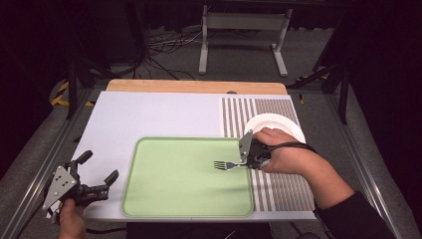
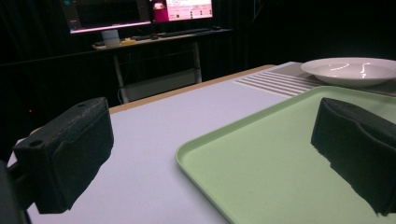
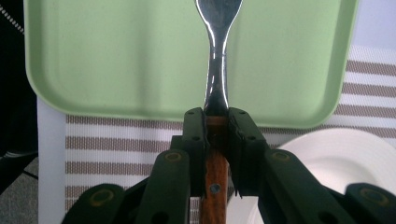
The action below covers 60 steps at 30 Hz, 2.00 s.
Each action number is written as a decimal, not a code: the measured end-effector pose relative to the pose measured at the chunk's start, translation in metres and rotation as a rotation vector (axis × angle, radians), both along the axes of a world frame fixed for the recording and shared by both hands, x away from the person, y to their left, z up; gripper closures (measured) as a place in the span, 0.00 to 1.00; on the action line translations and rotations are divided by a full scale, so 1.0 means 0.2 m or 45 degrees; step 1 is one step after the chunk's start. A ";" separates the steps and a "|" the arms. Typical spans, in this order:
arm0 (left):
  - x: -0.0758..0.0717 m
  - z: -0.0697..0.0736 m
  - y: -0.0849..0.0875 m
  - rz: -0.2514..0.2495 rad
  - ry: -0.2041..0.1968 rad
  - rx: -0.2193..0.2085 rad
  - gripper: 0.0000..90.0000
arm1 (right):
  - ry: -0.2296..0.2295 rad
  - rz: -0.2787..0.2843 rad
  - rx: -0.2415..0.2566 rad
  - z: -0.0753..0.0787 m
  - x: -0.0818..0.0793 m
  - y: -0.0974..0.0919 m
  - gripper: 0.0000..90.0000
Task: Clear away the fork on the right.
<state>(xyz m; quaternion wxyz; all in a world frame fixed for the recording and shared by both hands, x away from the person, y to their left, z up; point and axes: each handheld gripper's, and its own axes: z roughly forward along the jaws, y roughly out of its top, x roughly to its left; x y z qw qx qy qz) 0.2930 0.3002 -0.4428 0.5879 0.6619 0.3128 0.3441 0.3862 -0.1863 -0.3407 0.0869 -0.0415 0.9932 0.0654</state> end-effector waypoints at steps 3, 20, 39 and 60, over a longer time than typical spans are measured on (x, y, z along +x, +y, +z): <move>0.00 0.00 0.00 -0.001 0.000 0.000 0.00 | -0.004 0.010 0.010 0.00 0.00 0.04 0.87; 0.00 0.00 0.00 -0.002 -0.003 0.000 0.00 | 0.085 -0.238 0.108 -0.02 -0.04 0.20 0.87; 0.00 0.00 0.00 -0.002 -0.001 0.000 0.00 | 0.235 -0.803 0.233 -0.06 -0.05 0.25 0.87; 0.00 0.00 0.00 -0.001 -0.001 -0.001 0.00 | 0.224 -1.225 0.307 -0.11 -0.03 0.25 0.87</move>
